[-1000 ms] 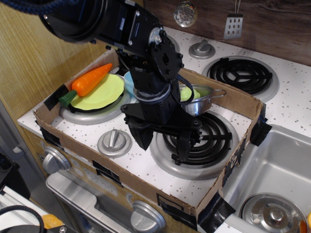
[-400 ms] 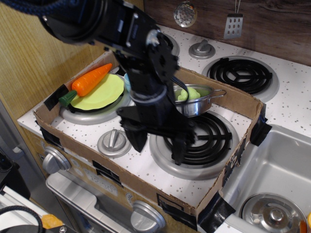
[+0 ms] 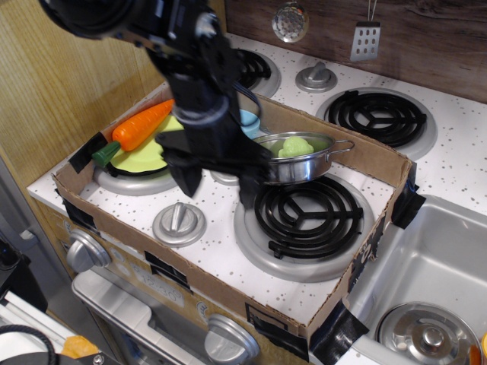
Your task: Take carrot off plate
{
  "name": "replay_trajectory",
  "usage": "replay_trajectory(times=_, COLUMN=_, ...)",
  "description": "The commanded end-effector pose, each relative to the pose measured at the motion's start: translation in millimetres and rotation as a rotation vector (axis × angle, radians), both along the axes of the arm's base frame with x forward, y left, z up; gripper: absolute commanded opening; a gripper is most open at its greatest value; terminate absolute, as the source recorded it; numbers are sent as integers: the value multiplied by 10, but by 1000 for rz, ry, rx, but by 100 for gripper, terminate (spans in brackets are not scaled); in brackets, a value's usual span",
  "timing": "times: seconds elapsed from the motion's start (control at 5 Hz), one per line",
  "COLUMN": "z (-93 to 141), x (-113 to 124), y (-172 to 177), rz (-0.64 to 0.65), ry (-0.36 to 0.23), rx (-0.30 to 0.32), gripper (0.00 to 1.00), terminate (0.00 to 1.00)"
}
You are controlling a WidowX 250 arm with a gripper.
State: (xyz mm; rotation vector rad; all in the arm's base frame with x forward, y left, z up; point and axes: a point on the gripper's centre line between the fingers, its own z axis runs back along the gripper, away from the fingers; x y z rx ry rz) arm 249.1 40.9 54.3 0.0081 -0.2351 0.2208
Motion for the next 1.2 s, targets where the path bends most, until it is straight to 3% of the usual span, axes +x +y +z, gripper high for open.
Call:
replay_trajectory(times=0.0, z=113, x=267, y=667, rz=-151, ry=-55, rx=189, gripper=100, terminate=0)
replay_trajectory(times=0.2, z=110, x=382, y=953, rz=-234, ry=-53, rx=224, gripper=100, terminate=0)
replay_trajectory(times=0.6, z=150, x=424, y=1200, rz=-277, ry=-55, rx=303, gripper=100, terminate=0)
replay_trajectory(times=0.8, z=150, x=411, y=1252, rz=-283, ry=-62, rx=316, gripper=100, terminate=0)
replay_trajectory(times=1.0, z=78, x=422, y=1298, rz=-286, ry=-73, rx=290, gripper=100, terminate=0)
